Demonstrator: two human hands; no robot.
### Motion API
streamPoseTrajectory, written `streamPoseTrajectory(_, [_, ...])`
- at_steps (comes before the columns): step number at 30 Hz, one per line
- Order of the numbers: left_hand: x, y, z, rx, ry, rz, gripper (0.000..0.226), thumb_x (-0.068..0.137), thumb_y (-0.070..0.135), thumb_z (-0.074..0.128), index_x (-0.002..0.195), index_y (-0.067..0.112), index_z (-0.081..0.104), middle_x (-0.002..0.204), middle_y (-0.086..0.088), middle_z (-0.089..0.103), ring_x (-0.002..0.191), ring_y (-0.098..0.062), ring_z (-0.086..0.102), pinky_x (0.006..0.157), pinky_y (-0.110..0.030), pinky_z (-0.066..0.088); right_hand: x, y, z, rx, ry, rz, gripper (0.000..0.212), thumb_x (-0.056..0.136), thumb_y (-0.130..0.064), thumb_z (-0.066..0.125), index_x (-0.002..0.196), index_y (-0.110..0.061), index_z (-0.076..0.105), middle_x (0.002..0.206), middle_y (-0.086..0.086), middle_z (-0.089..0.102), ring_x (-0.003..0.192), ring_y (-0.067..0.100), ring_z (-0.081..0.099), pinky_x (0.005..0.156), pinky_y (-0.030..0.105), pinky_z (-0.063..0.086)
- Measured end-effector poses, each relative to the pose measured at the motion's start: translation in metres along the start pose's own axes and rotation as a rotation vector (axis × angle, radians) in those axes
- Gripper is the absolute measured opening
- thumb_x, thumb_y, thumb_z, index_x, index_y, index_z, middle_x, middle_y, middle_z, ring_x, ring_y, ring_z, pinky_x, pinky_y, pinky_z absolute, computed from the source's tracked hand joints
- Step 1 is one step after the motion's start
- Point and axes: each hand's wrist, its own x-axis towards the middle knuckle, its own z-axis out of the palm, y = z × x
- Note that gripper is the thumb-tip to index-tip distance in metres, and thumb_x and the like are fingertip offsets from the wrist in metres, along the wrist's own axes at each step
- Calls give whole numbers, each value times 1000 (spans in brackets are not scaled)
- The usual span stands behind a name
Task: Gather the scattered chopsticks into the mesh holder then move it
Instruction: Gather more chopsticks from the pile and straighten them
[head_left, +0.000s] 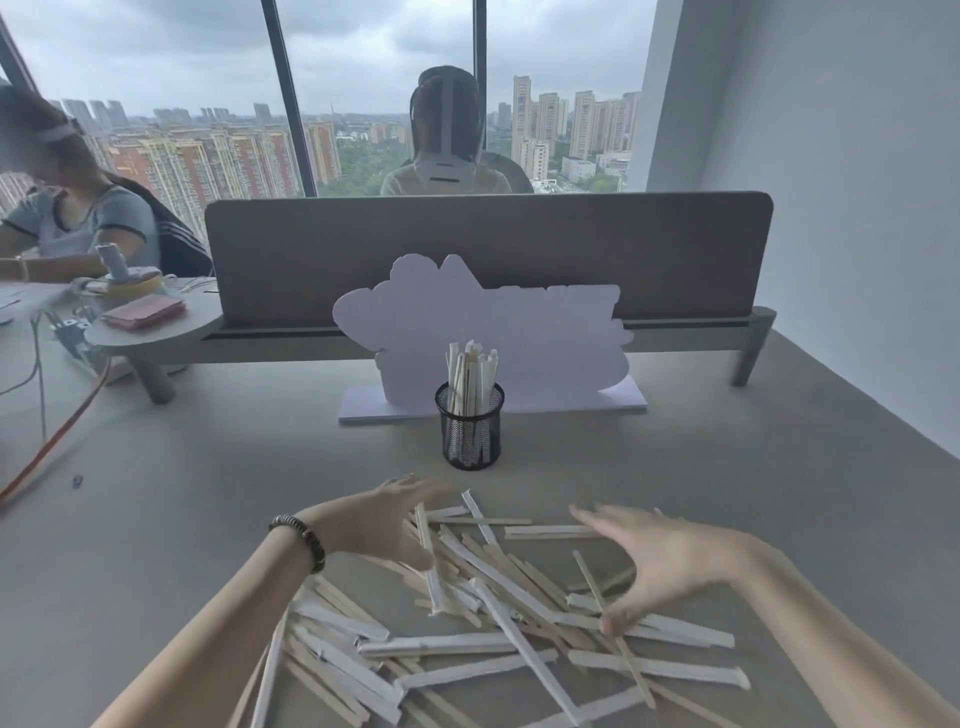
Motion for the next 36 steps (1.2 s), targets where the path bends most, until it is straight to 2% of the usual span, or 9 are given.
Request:
streamPoseTrajectory(2, [-6,7,10,184,-138,-20,109,75,42,81,157,35,9,165,7,12,152,-16,6,124,-40,8,-10,-2,15,-58,-10,20,142,49,-87,70,154,-45,-15,168,-3,-12,155,17,-13,126,49,-2])
streamPoseTrajectory(4, [-8,10,18,256,-187,-62,119,70,48,82,156,42,1,167,4,2,154,-21,-1,123,-52,5,-18,-6,28,-57,31,20,138,57,-74,77,155,-44,-15,169,-2,-11,155,18,-13,125,49,-5])
streamPoseTrajectory(7, [-9,15,23,353,-93,-54,116,64,58,81,155,46,9,159,6,24,148,-24,16,120,-55,12,-27,-14,40,-48,169,-3,127,64,-62,77,158,-40,-5,164,-3,16,154,21,8,125,43,5])
streamPoseTrajectory(10, [-9,18,25,387,65,-38,100,64,56,80,149,43,29,130,8,49,130,-20,32,115,-43,20,-32,-18,45,-47,349,-25,102,75,-50,75,157,-37,16,131,-8,47,131,15,41,106,31,33])
streamPoseTrajectory(13, [-7,21,25,349,106,-26,84,67,48,80,141,32,43,129,5,55,126,-20,42,109,-38,32,-33,-24,45,-27,417,-10,71,79,-40,73,142,-32,43,107,-6,53,105,18,53,83,29,40])
streamPoseTrajectory(17, [-2,30,27,325,137,19,61,70,33,81,126,25,57,118,1,63,113,-21,58,92,-31,45,-25,-27,44,-22,433,28,42,78,-36,74,114,-22,56,99,-3,54,95,24,58,76,33,43])
streamPoseTrajectory(27, [3,31,30,404,127,-2,44,83,32,72,122,17,60,123,-2,62,114,-21,57,91,-30,43,-8,-24,42,244,424,72,74,75,-25,73,144,-22,47,109,-4,64,94,11,55,81,21,44])
streamPoseTrajectory(32, [-1,32,31,530,167,45,29,87,21,60,116,19,58,119,-1,64,110,-24,60,85,-32,44,-2,-21,42,253,446,92,43,70,-25,74,112,-25,69,83,-12,65,80,8,61,64,14,42])
streamPoseTrajectory(36, [-2,32,37,532,209,47,21,87,18,58,107,22,50,106,-1,65,96,-26,63,67,-30,37,0,-22,45,242,490,102,23,69,-28,71,92,-26,72,90,-6,73,88,13,67,76,24,51])
